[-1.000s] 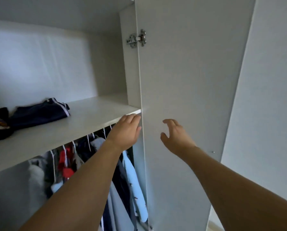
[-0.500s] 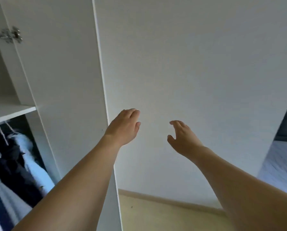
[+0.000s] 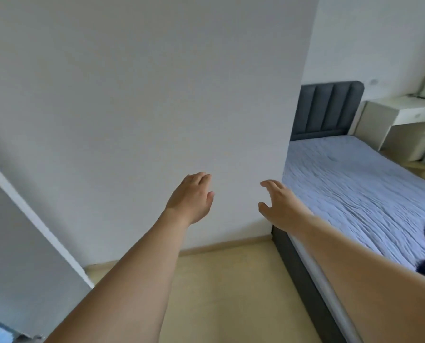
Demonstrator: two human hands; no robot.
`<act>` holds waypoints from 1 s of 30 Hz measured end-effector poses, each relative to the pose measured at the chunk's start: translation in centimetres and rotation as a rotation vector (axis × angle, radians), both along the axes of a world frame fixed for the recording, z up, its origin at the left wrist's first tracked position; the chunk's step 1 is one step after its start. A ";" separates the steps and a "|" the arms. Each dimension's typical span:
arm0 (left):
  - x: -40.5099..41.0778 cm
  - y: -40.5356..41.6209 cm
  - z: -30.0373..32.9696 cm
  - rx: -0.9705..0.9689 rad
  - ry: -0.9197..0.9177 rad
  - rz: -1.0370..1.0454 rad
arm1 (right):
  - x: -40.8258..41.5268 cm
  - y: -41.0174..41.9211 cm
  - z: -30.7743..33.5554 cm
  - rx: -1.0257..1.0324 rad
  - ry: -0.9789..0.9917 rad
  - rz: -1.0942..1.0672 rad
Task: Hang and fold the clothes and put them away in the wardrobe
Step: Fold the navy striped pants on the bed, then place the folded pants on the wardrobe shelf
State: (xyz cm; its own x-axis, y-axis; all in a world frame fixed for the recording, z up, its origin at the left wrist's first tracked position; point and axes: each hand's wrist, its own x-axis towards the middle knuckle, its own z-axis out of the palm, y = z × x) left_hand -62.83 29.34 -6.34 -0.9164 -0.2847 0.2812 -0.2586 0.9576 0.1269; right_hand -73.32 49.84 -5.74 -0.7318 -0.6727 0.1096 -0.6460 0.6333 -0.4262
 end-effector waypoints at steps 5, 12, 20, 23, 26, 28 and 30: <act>-7.5 9.2 -2.6 0.053 -0.044 -0.093 | -5.3 9.9 -2.8 0.023 -0.047 -0.113; -16.9 24.8 -5.0 0.071 -0.079 -0.130 | -14.8 26.3 -5.0 0.093 -0.071 -0.158; -26.1 36.0 -5.9 0.184 -0.053 -0.077 | -23.2 36.9 -5.4 0.144 -0.090 -0.105; -31.9 40.3 -7.1 0.186 -0.062 -0.147 | -27.1 41.0 -7.1 0.153 -0.097 -0.143; -36.2 45.0 -9.4 0.205 -0.126 -0.181 | -30.6 46.4 -9.2 0.200 -0.158 -0.171; -38.8 48.4 -10.9 0.199 -0.186 -0.204 | -33.5 50.4 -10.4 0.230 -0.187 -0.193; -41.5 51.3 -12.4 0.195 -0.233 -0.228 | -36.6 54.2 -11.3 0.254 -0.209 -0.207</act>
